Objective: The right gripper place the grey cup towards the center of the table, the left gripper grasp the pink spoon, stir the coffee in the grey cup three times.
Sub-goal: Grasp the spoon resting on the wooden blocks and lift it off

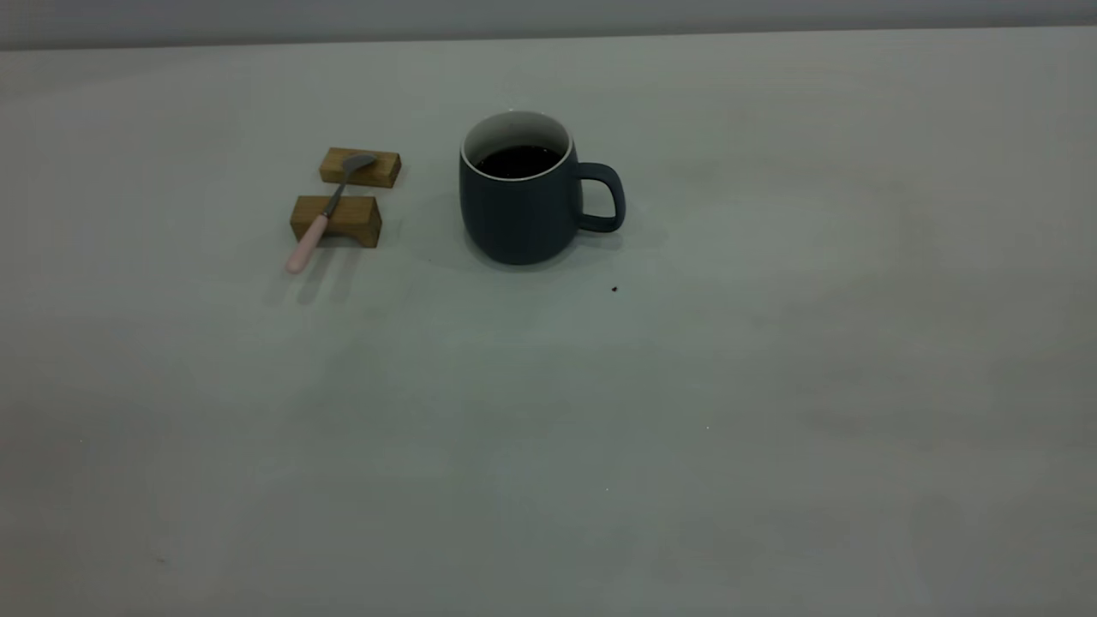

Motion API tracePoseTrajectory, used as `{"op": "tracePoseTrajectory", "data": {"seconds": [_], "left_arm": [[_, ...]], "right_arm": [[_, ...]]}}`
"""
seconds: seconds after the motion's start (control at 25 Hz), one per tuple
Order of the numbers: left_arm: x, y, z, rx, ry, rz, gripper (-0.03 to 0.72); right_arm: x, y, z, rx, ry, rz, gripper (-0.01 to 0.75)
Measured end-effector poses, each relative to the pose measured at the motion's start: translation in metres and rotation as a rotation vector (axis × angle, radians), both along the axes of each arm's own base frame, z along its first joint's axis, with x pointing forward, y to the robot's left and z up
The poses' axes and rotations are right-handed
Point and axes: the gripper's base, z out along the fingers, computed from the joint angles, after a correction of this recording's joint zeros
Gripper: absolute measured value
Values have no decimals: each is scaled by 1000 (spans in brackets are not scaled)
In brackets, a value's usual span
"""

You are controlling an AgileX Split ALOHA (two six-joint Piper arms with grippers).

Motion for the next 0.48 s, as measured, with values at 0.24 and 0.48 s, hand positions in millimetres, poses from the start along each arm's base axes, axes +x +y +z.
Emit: {"op": "tracePoseTrajectory", "data": {"seconds": [0.24,0.48], "left_arm": [[0,0,0,0,0,0,544],[0,0,0,0,0,0,544]], "right_arm": [[-3,-2,-1,-20,-14,-17,438],[-2,-7,-1,-3,0,-94,438]]}}
